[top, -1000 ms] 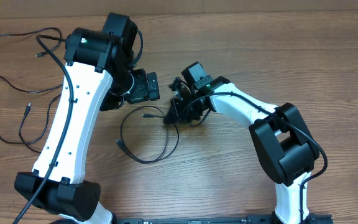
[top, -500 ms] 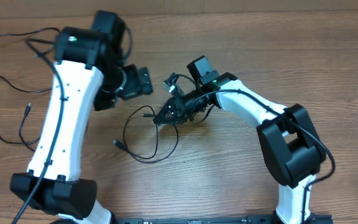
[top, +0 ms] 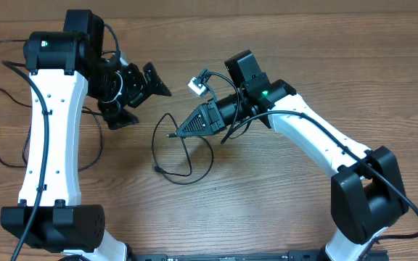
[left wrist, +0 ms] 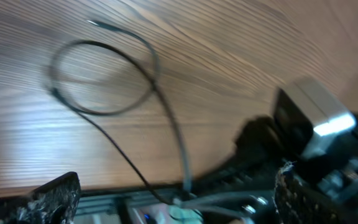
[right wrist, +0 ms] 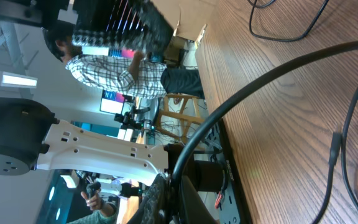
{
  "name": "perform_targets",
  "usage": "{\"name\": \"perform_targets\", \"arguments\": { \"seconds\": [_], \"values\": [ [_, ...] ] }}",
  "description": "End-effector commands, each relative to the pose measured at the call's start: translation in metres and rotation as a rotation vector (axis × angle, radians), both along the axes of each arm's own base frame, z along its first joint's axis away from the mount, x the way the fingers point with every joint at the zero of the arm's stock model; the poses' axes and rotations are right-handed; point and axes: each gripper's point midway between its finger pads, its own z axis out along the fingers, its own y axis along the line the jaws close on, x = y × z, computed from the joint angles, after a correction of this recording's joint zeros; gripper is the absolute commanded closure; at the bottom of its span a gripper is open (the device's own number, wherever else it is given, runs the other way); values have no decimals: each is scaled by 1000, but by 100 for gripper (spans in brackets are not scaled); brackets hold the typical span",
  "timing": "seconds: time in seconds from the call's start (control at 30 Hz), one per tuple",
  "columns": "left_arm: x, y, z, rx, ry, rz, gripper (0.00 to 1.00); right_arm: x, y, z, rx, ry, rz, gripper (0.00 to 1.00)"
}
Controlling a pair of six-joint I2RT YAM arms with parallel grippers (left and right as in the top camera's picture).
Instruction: Untangle cables
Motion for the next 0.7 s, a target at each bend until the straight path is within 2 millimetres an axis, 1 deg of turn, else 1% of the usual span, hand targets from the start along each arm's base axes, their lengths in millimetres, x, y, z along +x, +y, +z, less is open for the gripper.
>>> {"name": "perform_targets", "arguments": {
  "seconds": [0.0,0.1,0.27,0.33,0.4,0.5,0.57,0.67],
  "values": [
    [-3,-23,15,-147,14,-16,0,-3,0,27,59,-65,18,96],
    [-3,-26,15,-155,27,-4,0,-6,0,37,105,-79,43,96],
    [-4,-26,15,-157,41,14,0,-1,3,51,127,-88,30,96],
    [-5,-26,15,-154,49,14,5,1,4,64,148,-108,23,96],
    [-5,-24,14,-146,51,15,7,1,4,74,166,-130,19,96],
    [-5,-24,13,-140,50,16,10,4,4,84,175,-154,-1,96],
    [-6,-23,12,-132,54,16,12,6,4,87,168,-173,-24,96],
    [-6,-14,5,-68,54,26,12,11,4,81,137,-161,-58,96]
  ]
}}
